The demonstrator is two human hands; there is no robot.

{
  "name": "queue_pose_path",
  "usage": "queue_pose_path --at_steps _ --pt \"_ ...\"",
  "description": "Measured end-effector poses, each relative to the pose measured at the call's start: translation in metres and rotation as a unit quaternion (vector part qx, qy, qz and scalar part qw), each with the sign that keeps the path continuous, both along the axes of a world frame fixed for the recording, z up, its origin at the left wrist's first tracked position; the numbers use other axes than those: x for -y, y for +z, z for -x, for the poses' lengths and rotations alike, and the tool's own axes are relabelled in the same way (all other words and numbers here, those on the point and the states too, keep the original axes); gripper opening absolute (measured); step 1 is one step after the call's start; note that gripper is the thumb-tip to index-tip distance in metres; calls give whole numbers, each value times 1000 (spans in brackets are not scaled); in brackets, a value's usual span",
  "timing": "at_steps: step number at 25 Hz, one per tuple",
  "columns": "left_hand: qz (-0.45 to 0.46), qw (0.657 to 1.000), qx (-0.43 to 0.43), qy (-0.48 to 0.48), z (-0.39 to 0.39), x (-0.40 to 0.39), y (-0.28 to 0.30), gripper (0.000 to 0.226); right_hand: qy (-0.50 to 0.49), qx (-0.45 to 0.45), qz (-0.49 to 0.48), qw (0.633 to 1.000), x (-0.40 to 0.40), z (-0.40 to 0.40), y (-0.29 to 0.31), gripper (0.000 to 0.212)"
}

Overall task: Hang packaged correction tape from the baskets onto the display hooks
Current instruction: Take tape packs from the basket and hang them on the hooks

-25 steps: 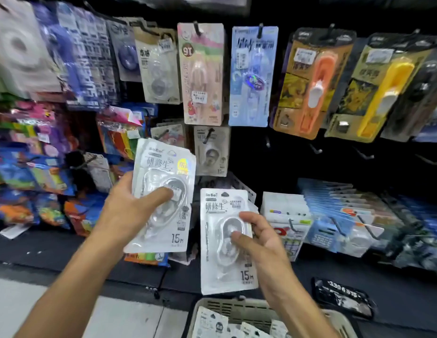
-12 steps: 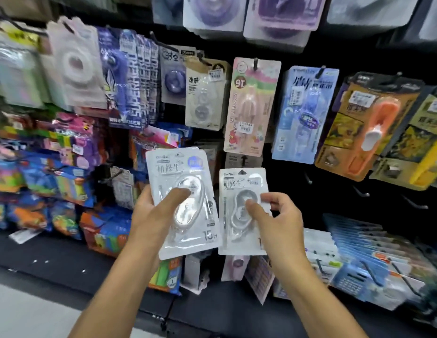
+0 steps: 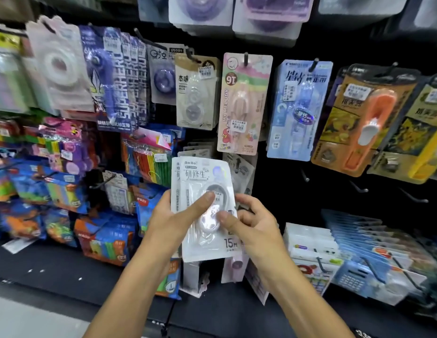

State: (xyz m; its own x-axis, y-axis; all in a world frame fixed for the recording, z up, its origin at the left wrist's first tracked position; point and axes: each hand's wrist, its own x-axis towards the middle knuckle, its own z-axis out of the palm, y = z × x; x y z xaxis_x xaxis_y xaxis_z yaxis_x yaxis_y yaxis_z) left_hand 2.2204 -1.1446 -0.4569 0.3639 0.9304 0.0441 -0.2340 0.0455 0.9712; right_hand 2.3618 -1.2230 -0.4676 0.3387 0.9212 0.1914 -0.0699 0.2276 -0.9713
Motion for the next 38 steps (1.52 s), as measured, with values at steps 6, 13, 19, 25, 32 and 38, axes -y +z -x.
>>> queue_pose_path --at_steps 6,13,19,25,32,38 --pt "-2 1000 -30 -2 -2 1 -1 41 -78 -13 -70 994 8 -9 -4 38" --pt "12 996 -11 -86 10 -2 3 65 65 -61 28 996 11 -14 7 58" --pt "8 995 -40 -94 24 -1 9 70 -89 -87 -24 992 6 -18 8 39" --pt "21 997 22 66 33 -11 11 38 -149 81 32 985 5 -19 -10 36" --pt "42 997 -28 62 38 -9 12 38 -182 238 125 946 -16 -13 1 63" --pt "-10 992 -40 -122 45 0 22 49 48 -22 -44 998 2 30 -5 58"
